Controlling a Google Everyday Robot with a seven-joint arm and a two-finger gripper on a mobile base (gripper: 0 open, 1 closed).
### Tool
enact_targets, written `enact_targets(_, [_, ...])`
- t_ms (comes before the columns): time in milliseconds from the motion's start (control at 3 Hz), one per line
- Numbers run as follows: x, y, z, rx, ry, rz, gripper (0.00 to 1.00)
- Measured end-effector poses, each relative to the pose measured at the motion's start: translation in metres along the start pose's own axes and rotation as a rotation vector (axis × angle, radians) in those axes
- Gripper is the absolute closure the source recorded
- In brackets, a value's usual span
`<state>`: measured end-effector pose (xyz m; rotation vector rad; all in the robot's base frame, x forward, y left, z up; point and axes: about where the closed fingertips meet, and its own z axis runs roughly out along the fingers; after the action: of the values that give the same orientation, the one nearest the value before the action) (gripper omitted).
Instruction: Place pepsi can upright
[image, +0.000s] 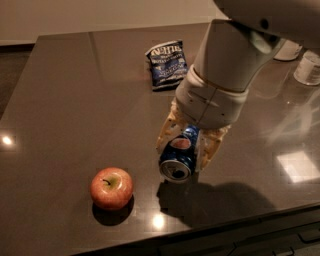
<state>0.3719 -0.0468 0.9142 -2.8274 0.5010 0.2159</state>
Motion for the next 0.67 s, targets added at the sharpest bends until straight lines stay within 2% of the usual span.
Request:
enact_targets(333, [0.007, -0.015, -0.003, 0.048, -0.034, 0.122, 1.0])
enact_targets(667, [0.012, -0.026, -0.013, 0.122, -0.038, 0.269, 1.0])
